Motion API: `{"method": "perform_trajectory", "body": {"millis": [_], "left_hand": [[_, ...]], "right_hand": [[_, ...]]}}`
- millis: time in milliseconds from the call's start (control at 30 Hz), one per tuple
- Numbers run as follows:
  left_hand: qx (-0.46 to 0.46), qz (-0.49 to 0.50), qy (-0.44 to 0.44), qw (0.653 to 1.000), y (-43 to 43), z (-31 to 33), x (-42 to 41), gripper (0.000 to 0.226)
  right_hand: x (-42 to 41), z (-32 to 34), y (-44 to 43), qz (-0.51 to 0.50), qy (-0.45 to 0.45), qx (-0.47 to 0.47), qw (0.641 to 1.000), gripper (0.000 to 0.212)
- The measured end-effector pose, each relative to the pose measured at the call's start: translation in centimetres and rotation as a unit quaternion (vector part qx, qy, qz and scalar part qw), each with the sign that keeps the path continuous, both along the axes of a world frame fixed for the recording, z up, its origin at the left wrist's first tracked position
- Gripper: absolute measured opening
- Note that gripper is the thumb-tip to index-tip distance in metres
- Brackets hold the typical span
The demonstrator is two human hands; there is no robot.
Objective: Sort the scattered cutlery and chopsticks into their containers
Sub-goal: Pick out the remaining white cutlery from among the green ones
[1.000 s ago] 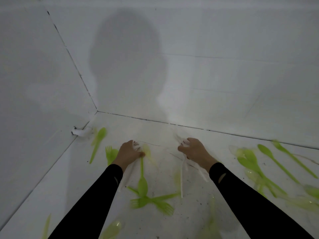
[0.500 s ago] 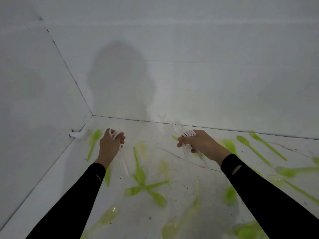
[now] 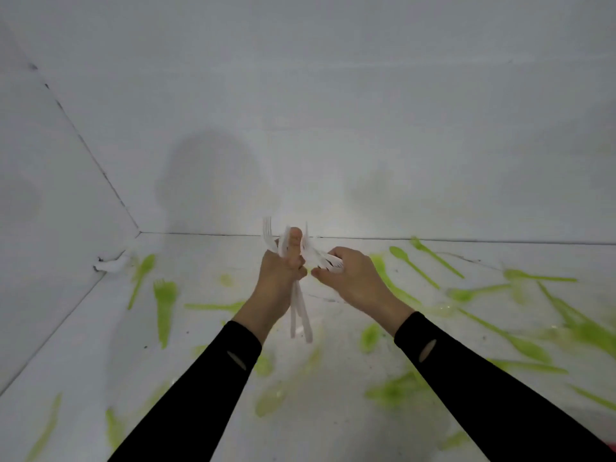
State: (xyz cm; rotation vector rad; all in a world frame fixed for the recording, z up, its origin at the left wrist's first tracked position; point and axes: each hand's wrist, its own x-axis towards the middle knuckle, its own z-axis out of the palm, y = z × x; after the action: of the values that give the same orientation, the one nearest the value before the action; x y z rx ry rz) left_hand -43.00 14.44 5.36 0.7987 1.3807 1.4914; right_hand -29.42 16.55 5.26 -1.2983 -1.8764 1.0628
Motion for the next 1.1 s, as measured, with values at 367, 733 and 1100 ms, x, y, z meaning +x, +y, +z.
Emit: {"method": "perform_trajectory", "body": {"millis": [367,733,1100], "left_hand": [[0.019,-0.073,0.012,0.997,-1.5,1.6,19.6,0.035],[0.017,0.004,-0.093,0.995,-3.1,-1.4,28.8,0.019],[-0.135,-0.124,0.549,0.816,-1.4,-6.9,16.2,0.018]], "right_hand": [[20.5,3.4,-3.7,-0.048,0.011,-0.045,0.998,0.022],[35.0,1.4,-7.3,-0.122,0.135,-0.145,0.973,0.022],[33.3,-1.9,-5.4,-0.014,0.082,-0.247,0.966,0.009]]}}
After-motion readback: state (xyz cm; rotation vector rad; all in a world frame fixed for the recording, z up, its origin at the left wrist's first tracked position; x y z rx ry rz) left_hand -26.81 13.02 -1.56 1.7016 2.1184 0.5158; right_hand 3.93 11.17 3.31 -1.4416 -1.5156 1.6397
